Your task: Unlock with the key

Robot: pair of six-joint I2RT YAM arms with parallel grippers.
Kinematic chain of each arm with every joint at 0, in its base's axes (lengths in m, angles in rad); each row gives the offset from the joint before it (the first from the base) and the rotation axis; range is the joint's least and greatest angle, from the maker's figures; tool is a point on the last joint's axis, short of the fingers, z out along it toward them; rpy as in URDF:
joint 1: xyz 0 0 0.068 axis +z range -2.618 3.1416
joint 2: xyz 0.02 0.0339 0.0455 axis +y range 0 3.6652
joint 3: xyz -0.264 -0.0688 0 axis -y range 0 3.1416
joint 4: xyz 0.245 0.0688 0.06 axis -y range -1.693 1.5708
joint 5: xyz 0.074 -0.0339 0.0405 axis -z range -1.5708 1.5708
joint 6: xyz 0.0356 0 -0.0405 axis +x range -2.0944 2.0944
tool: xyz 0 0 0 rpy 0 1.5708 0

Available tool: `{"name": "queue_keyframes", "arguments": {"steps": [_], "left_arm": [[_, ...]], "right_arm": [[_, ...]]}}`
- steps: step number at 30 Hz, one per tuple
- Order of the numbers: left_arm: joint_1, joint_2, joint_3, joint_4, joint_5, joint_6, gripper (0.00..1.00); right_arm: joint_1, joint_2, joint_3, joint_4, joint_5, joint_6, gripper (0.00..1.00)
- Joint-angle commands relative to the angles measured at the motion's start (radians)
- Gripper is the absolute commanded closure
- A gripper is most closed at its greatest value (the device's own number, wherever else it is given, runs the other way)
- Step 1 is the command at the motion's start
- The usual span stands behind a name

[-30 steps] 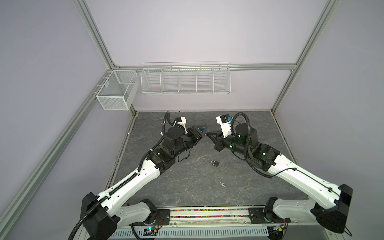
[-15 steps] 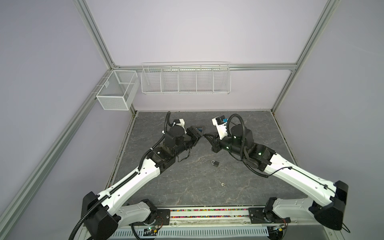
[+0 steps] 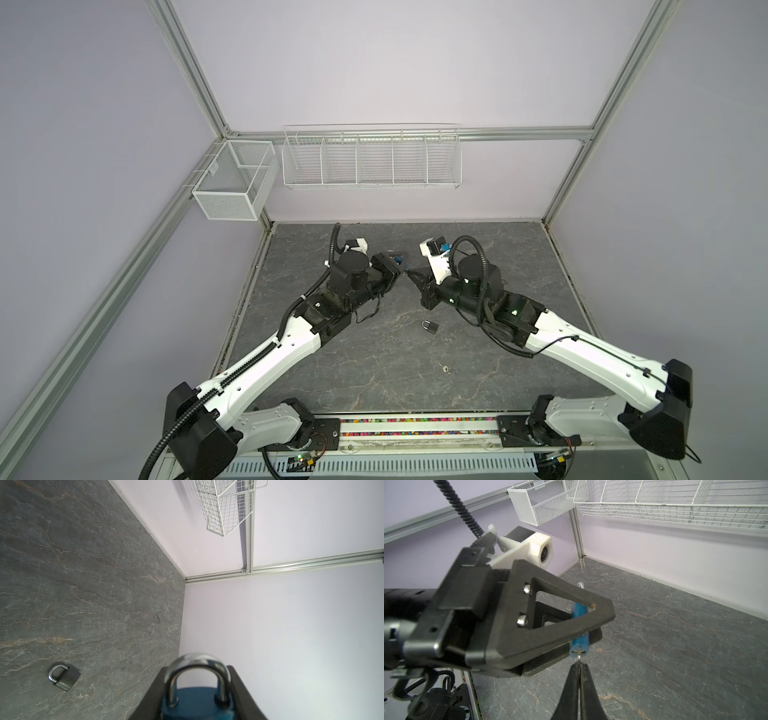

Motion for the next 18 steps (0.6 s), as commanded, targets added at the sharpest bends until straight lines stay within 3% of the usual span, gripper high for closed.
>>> {"name": "queue_keyframes", "arguments": {"steps": [1,8,15,18], "left_arm": [[-0.002,0.007,0.038,0.042,0.02,0.002,0.69],[-0.004,0.011,0.028,0.082,0.017,0.0,0.83],[-0.003,0.013,0.03,0.117,0.01,-0.001,0.87],[-0.004,0.006,0.031,0.105,0.0,0.006,0.87]], "right_arm": [[0.016,-0.008,-0.012,0.02,0.023,-0.058,0.93],[0.017,0.013,0.046,-0.066,0.019,-0.049,0.93],[0.016,0.01,0.048,-0.084,0.012,-0.013,0.75],[0.016,0.002,0.043,-0.092,0.017,-0.008,0.74]]}}
